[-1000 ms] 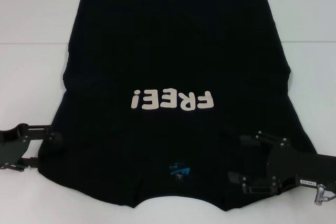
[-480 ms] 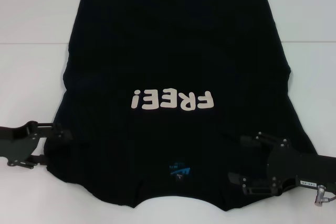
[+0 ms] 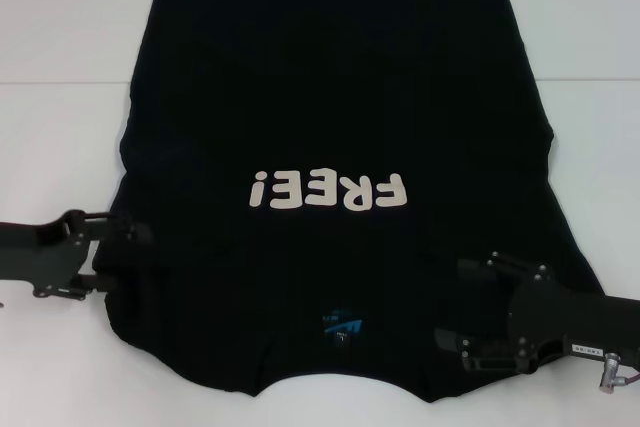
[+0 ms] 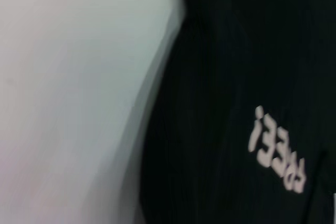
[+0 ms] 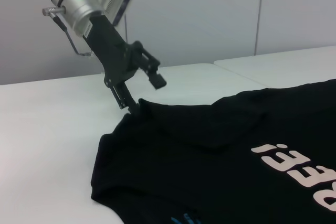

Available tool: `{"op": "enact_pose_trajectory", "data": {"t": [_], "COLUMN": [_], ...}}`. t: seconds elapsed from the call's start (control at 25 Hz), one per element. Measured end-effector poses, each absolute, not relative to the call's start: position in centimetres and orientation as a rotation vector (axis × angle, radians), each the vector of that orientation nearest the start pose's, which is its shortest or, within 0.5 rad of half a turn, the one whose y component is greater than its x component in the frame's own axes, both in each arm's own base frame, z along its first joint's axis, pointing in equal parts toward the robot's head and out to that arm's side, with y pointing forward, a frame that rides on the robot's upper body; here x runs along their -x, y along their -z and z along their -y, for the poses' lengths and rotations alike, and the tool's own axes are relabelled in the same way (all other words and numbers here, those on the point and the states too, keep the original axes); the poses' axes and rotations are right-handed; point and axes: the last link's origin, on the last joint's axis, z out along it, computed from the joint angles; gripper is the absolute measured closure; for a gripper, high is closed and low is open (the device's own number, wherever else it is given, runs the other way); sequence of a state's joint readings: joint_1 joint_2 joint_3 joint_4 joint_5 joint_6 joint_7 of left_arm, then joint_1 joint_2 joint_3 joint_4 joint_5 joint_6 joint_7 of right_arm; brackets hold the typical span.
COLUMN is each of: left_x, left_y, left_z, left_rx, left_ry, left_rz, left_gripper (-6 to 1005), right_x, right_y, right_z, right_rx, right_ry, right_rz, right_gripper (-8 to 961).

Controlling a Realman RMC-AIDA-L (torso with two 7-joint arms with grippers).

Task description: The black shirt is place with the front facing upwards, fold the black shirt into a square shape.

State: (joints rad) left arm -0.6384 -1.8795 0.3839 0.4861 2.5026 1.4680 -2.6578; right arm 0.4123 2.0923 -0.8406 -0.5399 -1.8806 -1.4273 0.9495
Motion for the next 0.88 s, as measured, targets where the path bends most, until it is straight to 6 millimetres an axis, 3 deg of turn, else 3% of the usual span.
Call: {"op": "enact_pose_trajectory", "data": {"t": [0.6, 0.88], "left_x": [33.0, 34.3], "left_y": [-7.0, -7.8], "left_z": [-34.0, -33.3], "left_rx": [-1.961, -1.953], "left_ry": [-0.641, -0.599], "left_rz": [-2.541, -2.610], "left_gripper": [65, 65], "right_x": [-29.6, -29.6], "right_y": [3.8, 3.8], "right_z": [-29.5, -29.5], "right_rx": [2.709, 2.708], "right_ry": [-0.574, -0.574], "right_rz": [-0.296, -0.296], "right_gripper": [6, 6]}}
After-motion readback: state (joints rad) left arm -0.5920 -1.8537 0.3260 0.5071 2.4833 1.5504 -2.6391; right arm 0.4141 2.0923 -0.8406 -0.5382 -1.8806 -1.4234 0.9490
